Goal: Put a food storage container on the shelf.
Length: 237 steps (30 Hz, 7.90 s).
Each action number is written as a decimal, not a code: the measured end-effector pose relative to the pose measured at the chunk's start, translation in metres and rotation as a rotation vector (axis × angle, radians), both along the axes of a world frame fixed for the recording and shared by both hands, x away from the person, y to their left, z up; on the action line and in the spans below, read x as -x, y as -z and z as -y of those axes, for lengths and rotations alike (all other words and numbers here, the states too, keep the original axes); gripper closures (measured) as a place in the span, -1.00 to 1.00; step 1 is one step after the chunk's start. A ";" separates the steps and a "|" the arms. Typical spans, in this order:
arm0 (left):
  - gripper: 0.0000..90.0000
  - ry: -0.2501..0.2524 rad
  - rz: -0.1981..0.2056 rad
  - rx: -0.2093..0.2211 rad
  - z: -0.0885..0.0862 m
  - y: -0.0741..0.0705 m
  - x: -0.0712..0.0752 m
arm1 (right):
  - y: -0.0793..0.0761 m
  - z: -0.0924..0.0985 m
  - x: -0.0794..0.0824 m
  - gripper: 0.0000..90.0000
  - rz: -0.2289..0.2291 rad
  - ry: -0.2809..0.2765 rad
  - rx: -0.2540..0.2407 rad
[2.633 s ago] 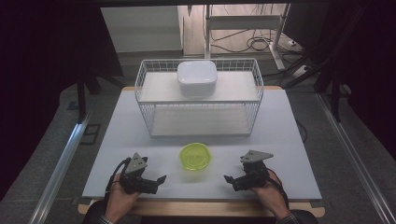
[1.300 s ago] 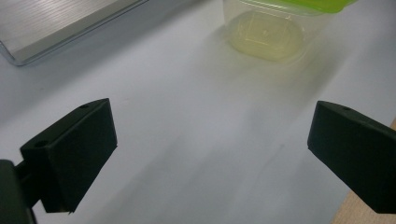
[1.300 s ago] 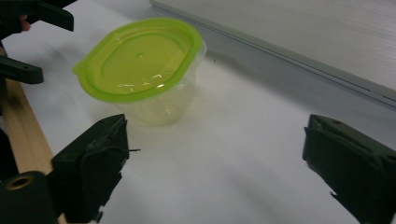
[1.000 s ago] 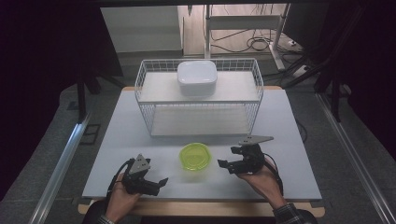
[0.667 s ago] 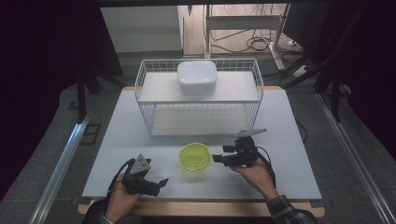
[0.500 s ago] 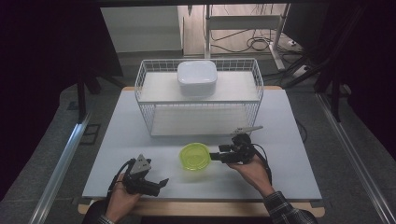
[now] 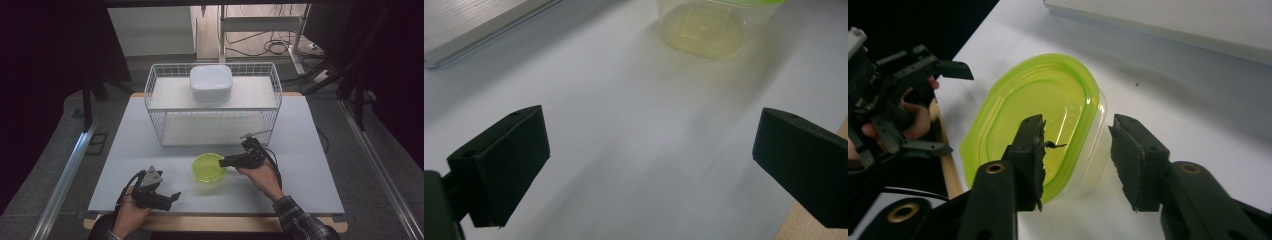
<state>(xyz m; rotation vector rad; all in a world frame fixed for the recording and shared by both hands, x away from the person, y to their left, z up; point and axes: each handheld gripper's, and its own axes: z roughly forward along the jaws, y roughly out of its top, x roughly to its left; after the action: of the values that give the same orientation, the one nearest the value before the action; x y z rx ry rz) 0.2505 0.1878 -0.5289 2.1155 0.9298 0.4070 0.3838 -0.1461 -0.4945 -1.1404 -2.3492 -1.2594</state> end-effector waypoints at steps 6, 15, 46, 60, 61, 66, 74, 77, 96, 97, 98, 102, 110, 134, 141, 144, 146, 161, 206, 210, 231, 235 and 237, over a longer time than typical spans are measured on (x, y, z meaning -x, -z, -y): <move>-0.96 0.001 0.001 0.002 0.001 0.000 0.000 | 0.006 -0.002 -0.008 0.46 -0.074 -0.001 -0.035; -0.96 0.007 0.000 -0.007 0.001 0.000 0.000 | 0.010 0.000 -0.010 0.79 -0.157 -0.020 -0.075; -0.96 -0.016 0.015 0.037 -0.002 -0.002 0.000 | -0.041 0.019 0.011 0.81 -0.070 0.006 -0.168; -0.97 -0.024 0.018 0.055 -0.004 -0.003 -0.001 | -0.078 0.044 0.010 0.81 -0.008 0.059 -0.216; -0.97 -0.024 0.017 0.055 -0.004 -0.003 -0.001 | -0.080 0.046 0.010 0.81 0.003 0.060 -0.220; -0.97 -0.025 0.018 0.055 -0.005 -0.003 -0.001 | -0.092 0.052 0.010 0.81 0.021 0.079 -0.230; -0.97 -0.026 0.019 0.053 -0.005 -0.003 -0.002 | -0.110 0.059 0.010 0.81 0.041 0.091 -0.248; -0.97 -0.026 0.019 0.052 -0.005 -0.003 -0.002 | -0.116 0.060 0.009 0.81 0.046 0.096 -0.254; -0.97 -0.032 0.016 0.061 -0.005 -0.003 -0.002 | -0.172 0.054 -0.001 0.82 0.098 0.102 -0.290; -0.97 -0.032 0.015 0.061 -0.005 -0.003 -0.003 | -0.174 0.053 -0.001 0.82 0.100 0.103 -0.290; -0.97 -0.032 0.015 0.061 -0.005 -0.003 -0.003 | -0.176 0.053 -0.003 0.82 0.104 0.104 -0.292; -0.97 -0.031 0.013 0.060 -0.006 -0.003 -0.003 | -0.186 0.048 -0.008 0.82 0.111 0.111 -0.298; -0.97 -0.032 0.011 0.064 -0.006 -0.003 -0.003 | -0.200 0.040 -0.020 0.81 0.122 0.126 -0.310; -0.96 -0.028 0.002 0.078 -0.007 -0.003 -0.003 | -0.245 0.018 -0.055 0.81 0.191 0.215 -0.296; -0.96 -0.023 0.004 0.075 -0.006 -0.003 -0.003 | -0.251 0.013 -0.066 0.81 0.207 0.248 -0.279; -0.96 -0.022 0.004 0.076 -0.006 -0.003 -0.003 | -0.252 0.010 -0.071 0.81 0.214 0.261 -0.265; -0.96 -0.021 0.003 0.077 -0.006 -0.003 -0.003 | -0.251 0.008 -0.075 0.81 0.213 0.268 -0.267; -0.96 -0.006 0.000 0.073 -0.004 -0.003 -0.002 | -0.247 -0.012 -0.094 0.81 0.219 0.308 -0.193; -0.96 0.012 -0.008 0.065 -0.001 -0.002 -0.002 | -0.238 -0.019 -0.097 -0.75 0.361 0.309 -0.100; -0.96 0.011 -0.007 0.065 -0.001 -0.002 -0.002 | -0.236 -0.018 -0.089 -0.78 0.405 0.291 -0.072; -0.96 0.017 -0.010 0.070 -0.001 -0.002 -0.002 | -0.221 -0.008 -0.054 -0.84 0.483 0.219 -0.034; -0.96 0.018 -0.010 0.071 -0.001 -0.002 -0.002 | -0.216 -0.006 -0.048 -0.86 0.491 0.203 -0.025; -0.96 0.018 -0.009 0.071 -0.001 -0.002 -0.002 | -0.214 -0.006 -0.045 -0.87 0.497 0.195 -0.021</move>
<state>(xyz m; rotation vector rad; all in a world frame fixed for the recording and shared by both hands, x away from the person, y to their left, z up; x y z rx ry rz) 0.2527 0.1887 -0.5274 2.0620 0.9163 0.3501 0.4287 -0.1399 -0.2802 -1.1807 -2.5976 -1.8106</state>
